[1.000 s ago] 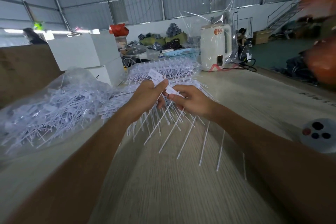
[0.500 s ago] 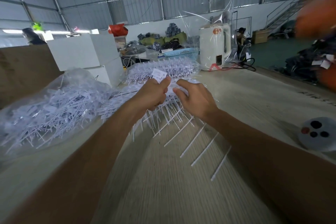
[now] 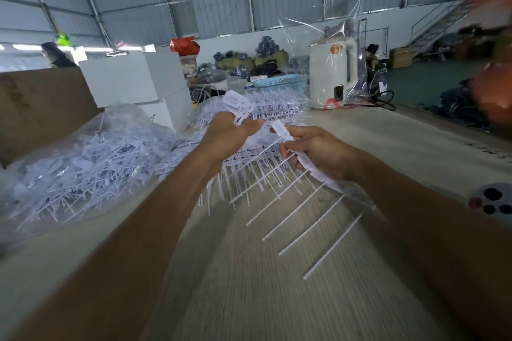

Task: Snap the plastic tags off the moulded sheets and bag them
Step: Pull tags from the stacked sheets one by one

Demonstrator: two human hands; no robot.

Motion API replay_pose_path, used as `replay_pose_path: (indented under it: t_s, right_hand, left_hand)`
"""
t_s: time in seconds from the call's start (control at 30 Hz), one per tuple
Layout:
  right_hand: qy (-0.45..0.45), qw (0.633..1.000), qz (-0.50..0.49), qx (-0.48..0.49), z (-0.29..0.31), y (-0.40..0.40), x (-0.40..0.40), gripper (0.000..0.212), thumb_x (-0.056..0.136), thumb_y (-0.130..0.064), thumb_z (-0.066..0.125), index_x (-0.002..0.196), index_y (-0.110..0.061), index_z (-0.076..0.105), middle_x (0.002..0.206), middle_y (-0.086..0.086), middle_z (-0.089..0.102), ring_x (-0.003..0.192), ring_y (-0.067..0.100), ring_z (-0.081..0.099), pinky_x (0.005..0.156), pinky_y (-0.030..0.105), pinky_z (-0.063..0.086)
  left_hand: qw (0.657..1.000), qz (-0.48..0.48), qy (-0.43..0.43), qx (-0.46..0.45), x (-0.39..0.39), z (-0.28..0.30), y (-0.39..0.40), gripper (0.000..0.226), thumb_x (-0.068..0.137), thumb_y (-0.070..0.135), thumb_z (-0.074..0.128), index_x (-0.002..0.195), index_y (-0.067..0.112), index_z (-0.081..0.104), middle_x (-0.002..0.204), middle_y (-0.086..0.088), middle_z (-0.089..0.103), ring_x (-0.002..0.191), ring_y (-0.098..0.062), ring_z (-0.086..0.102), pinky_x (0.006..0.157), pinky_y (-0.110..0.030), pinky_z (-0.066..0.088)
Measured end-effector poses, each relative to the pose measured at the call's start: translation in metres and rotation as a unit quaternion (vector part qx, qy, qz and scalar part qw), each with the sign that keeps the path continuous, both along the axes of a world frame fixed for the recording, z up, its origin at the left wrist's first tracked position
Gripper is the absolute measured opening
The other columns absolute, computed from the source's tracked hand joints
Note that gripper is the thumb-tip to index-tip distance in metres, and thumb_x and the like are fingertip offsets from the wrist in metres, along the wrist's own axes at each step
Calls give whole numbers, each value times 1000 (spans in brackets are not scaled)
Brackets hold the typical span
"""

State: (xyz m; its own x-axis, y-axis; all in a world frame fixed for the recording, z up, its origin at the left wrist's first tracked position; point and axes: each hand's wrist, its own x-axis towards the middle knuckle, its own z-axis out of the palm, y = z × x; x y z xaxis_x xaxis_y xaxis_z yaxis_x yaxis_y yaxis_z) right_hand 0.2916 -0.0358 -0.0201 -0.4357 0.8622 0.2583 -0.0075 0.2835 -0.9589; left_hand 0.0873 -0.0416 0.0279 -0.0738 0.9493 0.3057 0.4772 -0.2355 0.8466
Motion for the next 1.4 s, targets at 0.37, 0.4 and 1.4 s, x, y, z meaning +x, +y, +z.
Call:
replay_pose_path:
  t_s: [0.37,0.4,1.4]
  right_hand:
    - [-98,992,76,-5,1,5,-5,34,98,-22,65,121,2,55,105,16,74,80,21,66,73,33,52]
    - [-111,991,74,8,-1,5,-5,34,98,-26,65,116,3,60,105,15,74,78,20,66,74,33,52]
    - [-117,984,-6,136,2,6,-4,26,100,-15,62,125,-16,70,90,7,75,82,13,69,77,26,55]
  left_hand:
    - [993,-67,91,17,11,-15,-6,27,91,44,66,89,18,61,77,13,64,71,-2,60,55,-22,40]
    - [992,-65,109,26,13,-16,-6,23,93,41,63,86,20,61,75,15,63,70,1,59,56,-20,39]
    - [993,-88,-8,-83,-11,-12,6,40,103,50,46,123,16,41,74,-11,76,43,-14,57,41,-18,36]
